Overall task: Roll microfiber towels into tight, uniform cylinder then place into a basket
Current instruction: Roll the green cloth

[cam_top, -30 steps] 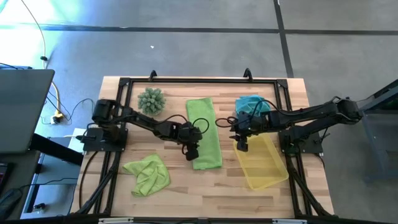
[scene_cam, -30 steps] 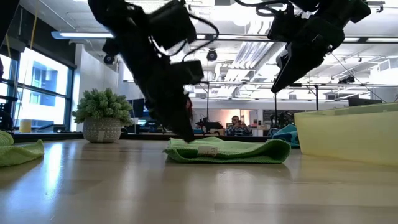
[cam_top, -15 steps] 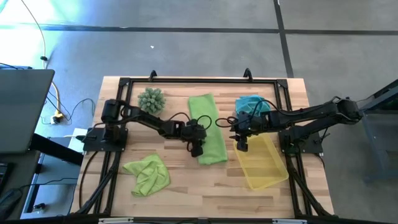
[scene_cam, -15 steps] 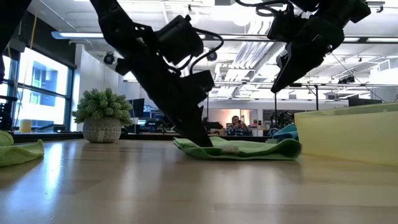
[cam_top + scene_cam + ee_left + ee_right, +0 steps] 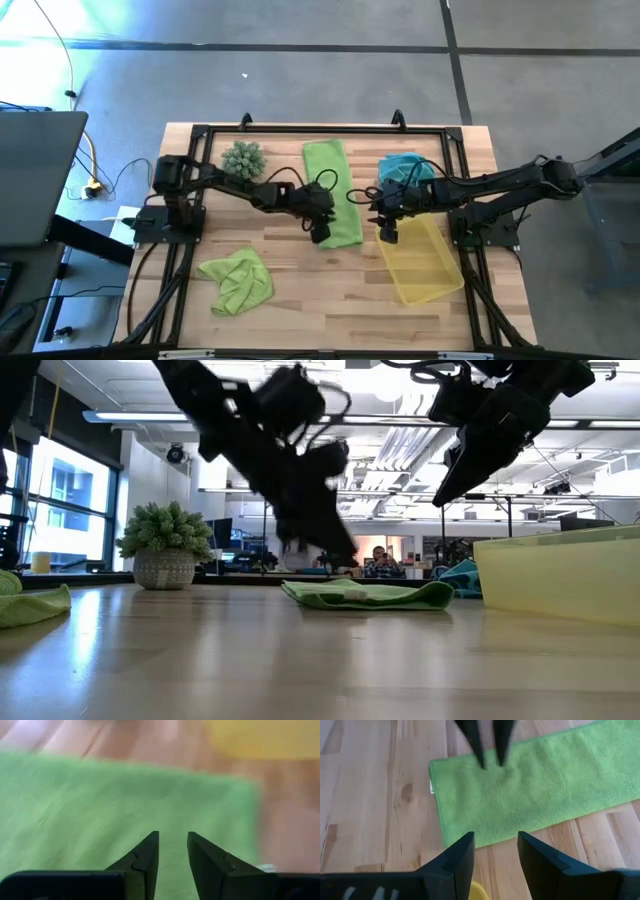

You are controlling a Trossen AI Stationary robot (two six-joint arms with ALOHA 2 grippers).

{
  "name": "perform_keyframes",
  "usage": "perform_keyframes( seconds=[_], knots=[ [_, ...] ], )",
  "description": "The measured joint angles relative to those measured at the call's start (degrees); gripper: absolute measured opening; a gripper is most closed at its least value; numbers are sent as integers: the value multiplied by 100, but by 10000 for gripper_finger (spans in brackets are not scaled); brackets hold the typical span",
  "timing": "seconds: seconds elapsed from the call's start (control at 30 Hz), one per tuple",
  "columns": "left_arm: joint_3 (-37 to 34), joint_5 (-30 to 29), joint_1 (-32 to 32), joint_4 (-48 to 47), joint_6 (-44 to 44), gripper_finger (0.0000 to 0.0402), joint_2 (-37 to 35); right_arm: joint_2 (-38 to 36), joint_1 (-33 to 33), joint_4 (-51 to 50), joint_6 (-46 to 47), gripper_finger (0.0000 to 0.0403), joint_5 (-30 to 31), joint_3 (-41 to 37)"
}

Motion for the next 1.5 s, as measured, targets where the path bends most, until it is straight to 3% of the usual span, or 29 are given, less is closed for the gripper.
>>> perform_keyframes(
  seconds=[0.13,0.3,0.47,0.67,1.0,1.27,1.5],
  knots=[
    [-1,410,-276,-311,507,92,-263,0,0,45,-2,142,1,-1],
    [-1,346,-705,-636,1350,105,-168,0,-50,210,-176,142,3,-1],
    [-9,194,-997,-709,1525,144,-25,57,-50,472,-1020,142,5,-4],
    [-6,-609,-1065,-777,1361,185,199,382,-50,720,-1049,142,-3,-6],
    [3,-134,-924,-1492,284,178,267,623,-50,738,-1260,142,-45,-1],
    [-4,-345,-1210,-1818,-211,173,225,1086,-48,1112,-2138,142,-810,3],
    [100,-644,-1519,-2058,-46,172,-1,1541,17,1289,-2600,142,-1507,3]
  ],
)
